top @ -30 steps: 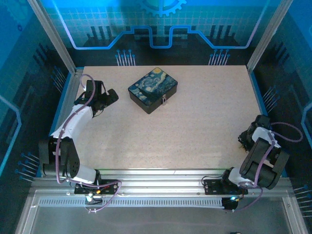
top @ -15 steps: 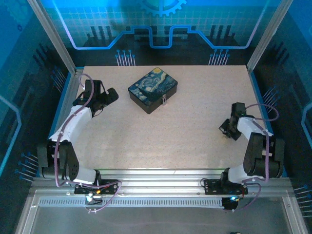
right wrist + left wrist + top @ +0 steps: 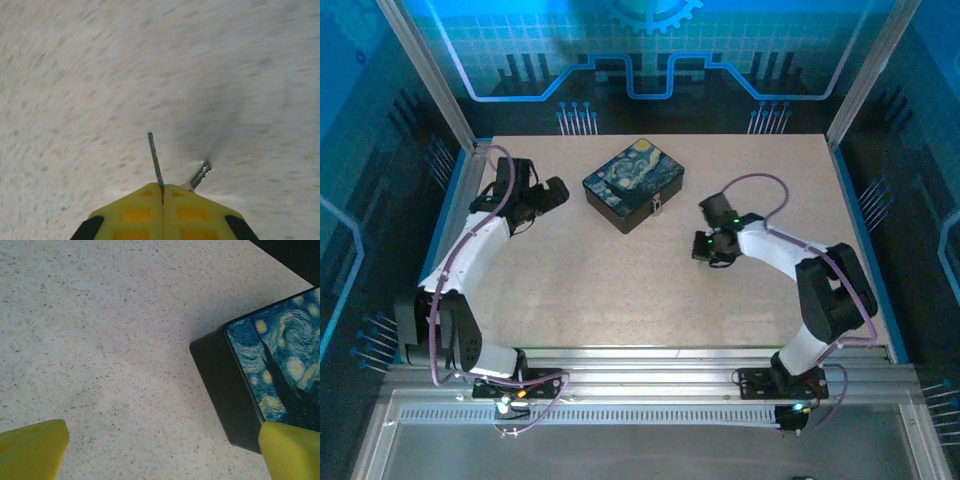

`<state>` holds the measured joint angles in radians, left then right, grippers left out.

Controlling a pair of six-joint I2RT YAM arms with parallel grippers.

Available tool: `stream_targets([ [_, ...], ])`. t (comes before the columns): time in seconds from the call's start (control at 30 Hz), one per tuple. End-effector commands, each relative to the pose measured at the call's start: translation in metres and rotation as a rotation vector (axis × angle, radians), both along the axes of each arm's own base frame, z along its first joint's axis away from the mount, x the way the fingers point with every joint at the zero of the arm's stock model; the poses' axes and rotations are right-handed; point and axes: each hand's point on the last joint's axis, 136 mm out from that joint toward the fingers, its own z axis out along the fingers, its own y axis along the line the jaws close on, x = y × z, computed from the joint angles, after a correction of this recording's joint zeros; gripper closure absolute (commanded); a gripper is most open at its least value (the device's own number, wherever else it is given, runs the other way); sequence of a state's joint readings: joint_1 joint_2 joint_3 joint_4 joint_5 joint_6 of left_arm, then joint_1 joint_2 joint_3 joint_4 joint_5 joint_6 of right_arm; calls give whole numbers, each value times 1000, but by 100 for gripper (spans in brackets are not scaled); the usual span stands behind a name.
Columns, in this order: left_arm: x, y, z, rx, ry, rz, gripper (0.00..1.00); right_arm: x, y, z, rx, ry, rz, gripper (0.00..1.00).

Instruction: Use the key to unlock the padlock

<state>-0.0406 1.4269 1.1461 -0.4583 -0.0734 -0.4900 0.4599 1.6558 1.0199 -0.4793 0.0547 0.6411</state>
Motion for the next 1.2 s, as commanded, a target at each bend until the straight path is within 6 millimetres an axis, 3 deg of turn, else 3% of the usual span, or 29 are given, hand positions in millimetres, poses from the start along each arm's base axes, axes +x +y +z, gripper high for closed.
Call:
stream_targets([
  [0.0,-4,-11,1,-14,41,-68,1,-22,11,-11,-118,60,113,97],
  [0.13,-6,-12,-9,-2,92,-93,1,-39,23,-15,-143,83,207,93],
  [0.3,-4,-25,-25,-49,148,-129,1,-45,22,-10,-134,80,242,69],
  [0.5,12,-50,-36,-71,195,-167,1,-28,23,26,-33,9,233,53],
  [0.63,35,-65,-37,-96,185,-159,1,-10,19,55,50,-59,192,43],
  [0.77,69,-69,-29,-79,131,-174,1,8,23,73,149,-112,163,36],
  [0.9,111,-81,-13,-29,-11,-295,1,18,36,80,208,-125,164,31],
  [1.17,162,-99,-27,2,-54,-417,1,28,56,77,266,-109,178,29],
])
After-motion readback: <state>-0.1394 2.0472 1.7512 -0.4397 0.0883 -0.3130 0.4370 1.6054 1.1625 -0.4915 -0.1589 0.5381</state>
